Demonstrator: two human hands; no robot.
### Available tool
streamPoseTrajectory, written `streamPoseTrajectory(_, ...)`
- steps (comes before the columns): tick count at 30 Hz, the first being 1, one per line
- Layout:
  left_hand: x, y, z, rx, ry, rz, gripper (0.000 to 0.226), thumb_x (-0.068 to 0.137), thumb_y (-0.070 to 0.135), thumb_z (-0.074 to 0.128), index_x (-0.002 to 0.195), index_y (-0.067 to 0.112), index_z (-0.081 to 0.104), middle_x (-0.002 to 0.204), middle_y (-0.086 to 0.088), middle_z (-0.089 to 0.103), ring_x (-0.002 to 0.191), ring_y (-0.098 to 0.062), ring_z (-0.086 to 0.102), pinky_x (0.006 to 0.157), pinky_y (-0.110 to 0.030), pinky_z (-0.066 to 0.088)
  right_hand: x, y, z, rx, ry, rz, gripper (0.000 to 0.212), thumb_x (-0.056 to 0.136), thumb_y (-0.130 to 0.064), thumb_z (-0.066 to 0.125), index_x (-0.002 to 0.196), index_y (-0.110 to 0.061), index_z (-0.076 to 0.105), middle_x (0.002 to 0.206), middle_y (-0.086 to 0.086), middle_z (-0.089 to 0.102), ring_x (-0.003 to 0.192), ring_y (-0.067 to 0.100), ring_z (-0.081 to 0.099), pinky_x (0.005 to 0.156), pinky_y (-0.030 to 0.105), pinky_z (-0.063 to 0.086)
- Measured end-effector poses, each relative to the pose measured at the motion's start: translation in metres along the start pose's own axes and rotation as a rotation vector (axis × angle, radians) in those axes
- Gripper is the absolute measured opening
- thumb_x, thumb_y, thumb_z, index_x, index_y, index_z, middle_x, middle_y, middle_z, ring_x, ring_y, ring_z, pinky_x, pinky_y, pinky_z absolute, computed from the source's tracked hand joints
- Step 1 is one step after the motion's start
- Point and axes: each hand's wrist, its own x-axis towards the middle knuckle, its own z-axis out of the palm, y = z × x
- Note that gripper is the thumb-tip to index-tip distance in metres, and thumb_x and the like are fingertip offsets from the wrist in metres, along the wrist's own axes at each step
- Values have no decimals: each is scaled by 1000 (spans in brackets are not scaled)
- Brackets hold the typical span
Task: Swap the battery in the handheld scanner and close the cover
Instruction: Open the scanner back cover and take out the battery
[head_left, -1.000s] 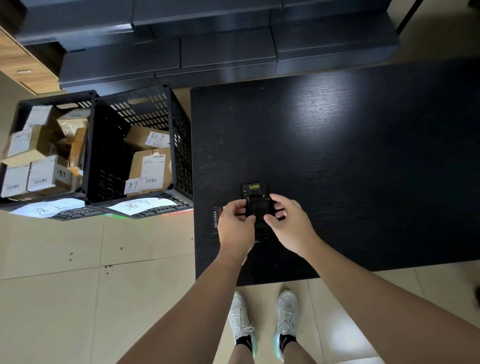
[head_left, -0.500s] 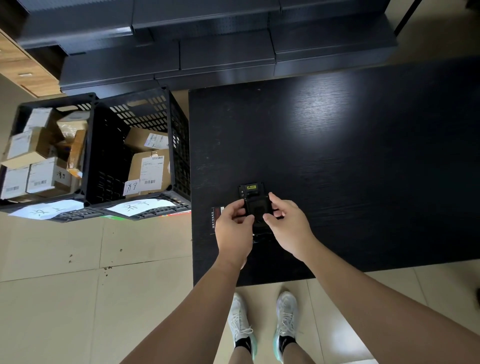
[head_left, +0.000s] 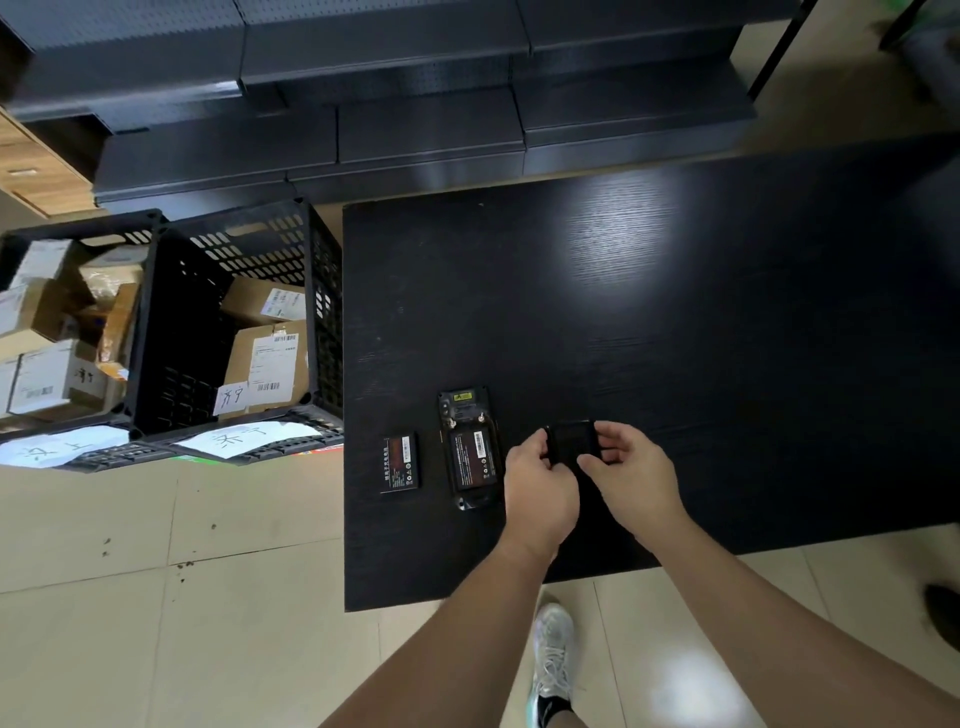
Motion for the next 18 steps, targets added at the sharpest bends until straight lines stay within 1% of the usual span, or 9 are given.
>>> streamPoseTrajectory(1,0,-1,3,23,-17,-3,53,78,13,44,124,30,64,125,-4,60,96,-19,70,83,-39,62,1,3,1,-22,0,2,49,81,-18,78,127,-24,62,115,-9,65,99,6,61,90,28,52)
streamPoseTrajectory(3,-2,0,6,49,-36,-22,55,76,12,42,127,24,62,127,-1,51,97,-21,68,85,-40,61,2,8,3,-58,-2,4,50,81,-19,78,128,-23,62,116,-5,65,98,7,61,90,28,52)
streamPoseTrajectory(5,-6,7,5,69,-45,-39,51,82,8,45,129,17,59,127,0,44,98,-21,64,88,-38,59,3,10,5,-74,1,3,51,81,-19,78,128,-22,62,117,-3,66,97,8,62,89,27,52)
streamPoseTrajectory(8,-6,10,5,101,-65,-74,44,87,4,46,128,13,59,125,-3,39,97,-23,61,85,-35,58,2,10,6,-111,8,-11,52,82,-18,78,131,-19,61,120,-1,64,99,9,61,88,23,49)
streamPoseTrajectory(12,-5,9,6,142,-98,-113,57,85,10,46,142,8,47,134,-4,34,104,-25,57,90,-39,57,1,6,9,-151,25,-31,53,84,-16,76,134,-16,59,125,3,60,102,11,60,91,25,50)
streamPoseTrajectory(14,-5,8,6,164,-121,-119,60,85,11,46,145,8,43,136,-4,32,109,-27,55,91,-39,56,0,6,10,-177,26,-46,53,85,-17,75,135,-15,59,127,5,59,103,11,60,91,24,49)
streamPoseTrajectory(16,-6,7,6,192,-142,-115,62,89,11,45,150,10,37,139,-5,30,115,-27,51,92,-34,54,-1,6,10,-189,28,-52,52,85,-17,74,135,-14,58,128,6,57,103,11,59,90,24,49)
streamPoseTrajectory(18,-5,6,6,211,-154,-106,67,93,8,45,157,10,24,143,-5,27,121,-25,45,92,-26,47,-1,6,10,-190,30,-46,52,85,-17,74,135,-15,58,129,6,57,102,10,59,91,25,49)
